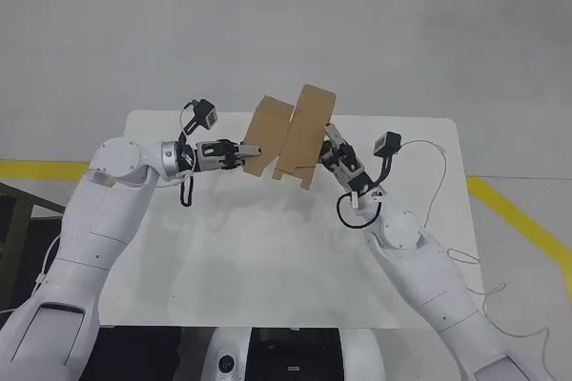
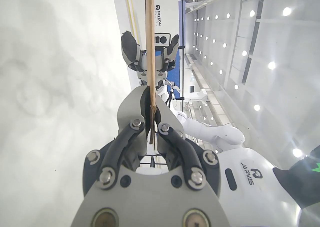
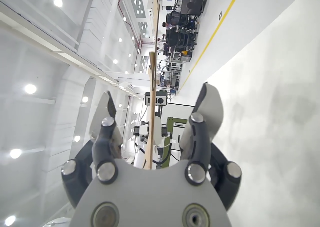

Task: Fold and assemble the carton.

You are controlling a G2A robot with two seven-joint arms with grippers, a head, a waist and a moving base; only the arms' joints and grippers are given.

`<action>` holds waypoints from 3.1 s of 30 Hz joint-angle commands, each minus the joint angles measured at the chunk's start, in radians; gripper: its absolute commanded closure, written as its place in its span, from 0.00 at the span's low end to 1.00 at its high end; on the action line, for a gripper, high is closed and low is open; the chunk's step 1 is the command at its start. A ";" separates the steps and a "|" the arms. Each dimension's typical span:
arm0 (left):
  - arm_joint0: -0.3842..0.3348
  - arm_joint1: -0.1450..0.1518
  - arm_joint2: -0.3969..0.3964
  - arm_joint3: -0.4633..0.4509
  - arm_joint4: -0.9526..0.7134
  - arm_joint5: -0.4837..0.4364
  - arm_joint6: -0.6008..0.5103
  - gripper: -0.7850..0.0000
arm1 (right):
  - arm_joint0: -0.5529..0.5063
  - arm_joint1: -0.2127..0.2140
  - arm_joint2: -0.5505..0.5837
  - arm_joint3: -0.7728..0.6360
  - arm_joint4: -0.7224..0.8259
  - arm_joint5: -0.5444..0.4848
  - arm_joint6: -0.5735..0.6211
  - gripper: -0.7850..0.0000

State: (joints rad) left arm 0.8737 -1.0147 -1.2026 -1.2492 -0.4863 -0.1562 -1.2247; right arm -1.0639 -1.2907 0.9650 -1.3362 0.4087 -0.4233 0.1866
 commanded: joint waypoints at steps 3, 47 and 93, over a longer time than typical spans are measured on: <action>-0.026 0.002 -0.003 0.039 -0.018 -0.011 -0.080 1.00 | -0.011 0.015 0.057 -0.009 -0.007 -0.023 0.113 0.00; -0.168 0.198 0.331 -0.034 -0.205 -0.123 -0.296 1.00 | 0.067 0.104 0.223 0.074 0.037 0.192 1.104 0.00; -0.256 0.319 0.638 -0.165 -0.367 -0.128 -0.311 1.00 | 0.183 0.180 -0.020 0.101 0.276 0.139 1.349 0.40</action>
State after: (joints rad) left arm 0.6186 -0.6949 -0.5674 -1.4208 -0.8481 -0.2843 -1.5359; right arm -0.8800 -1.1123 0.9454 -1.2314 0.6853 -0.2844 1.5359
